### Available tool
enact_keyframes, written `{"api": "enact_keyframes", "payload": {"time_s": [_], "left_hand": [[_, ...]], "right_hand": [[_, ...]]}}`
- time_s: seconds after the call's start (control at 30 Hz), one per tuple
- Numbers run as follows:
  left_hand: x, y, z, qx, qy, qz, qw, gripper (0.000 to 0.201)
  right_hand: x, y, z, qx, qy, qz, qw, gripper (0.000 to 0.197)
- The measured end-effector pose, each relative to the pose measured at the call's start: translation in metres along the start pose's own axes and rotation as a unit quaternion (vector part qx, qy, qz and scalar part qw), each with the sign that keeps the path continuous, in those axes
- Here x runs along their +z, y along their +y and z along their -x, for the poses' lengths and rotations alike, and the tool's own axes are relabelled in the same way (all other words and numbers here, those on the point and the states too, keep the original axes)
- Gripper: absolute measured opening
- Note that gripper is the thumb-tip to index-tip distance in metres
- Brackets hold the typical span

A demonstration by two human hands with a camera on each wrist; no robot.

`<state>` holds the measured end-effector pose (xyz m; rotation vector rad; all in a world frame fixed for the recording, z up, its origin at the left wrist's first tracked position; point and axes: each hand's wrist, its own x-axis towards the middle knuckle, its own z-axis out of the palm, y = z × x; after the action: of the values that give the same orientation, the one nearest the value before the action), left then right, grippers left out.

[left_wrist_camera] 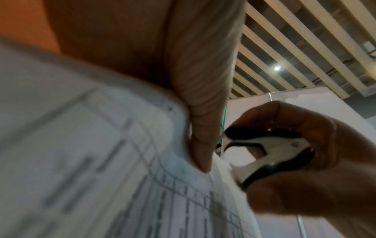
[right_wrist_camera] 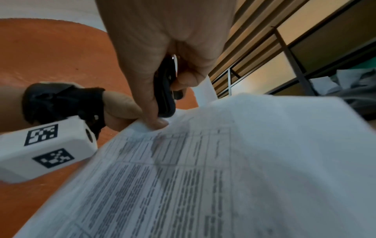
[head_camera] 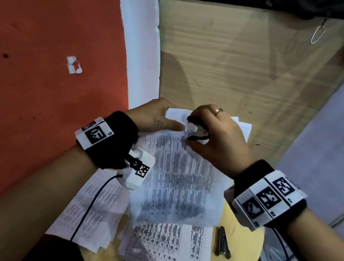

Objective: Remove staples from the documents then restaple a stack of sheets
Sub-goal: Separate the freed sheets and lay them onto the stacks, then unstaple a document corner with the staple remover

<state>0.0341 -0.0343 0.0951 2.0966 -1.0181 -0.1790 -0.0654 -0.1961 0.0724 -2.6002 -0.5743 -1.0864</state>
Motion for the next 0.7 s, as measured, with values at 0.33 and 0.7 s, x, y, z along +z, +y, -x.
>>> {"api": "enact_keyframes", "payload": {"time_s": [0.33,0.7], "left_hand": [[0.000,0.021,0.013,0.034,-0.023,0.106,0.994,0.030],[-0.002,0.025,0.015,0.041,-0.042,0.125,0.990,0.030]], "right_hand": [[-0.006,-0.007,-0.003,-0.025,0.020,0.046,0.998,0.040],[-0.011,-0.005,-0.008,-0.059,-0.015,0.020,0.998,0.033]]}}
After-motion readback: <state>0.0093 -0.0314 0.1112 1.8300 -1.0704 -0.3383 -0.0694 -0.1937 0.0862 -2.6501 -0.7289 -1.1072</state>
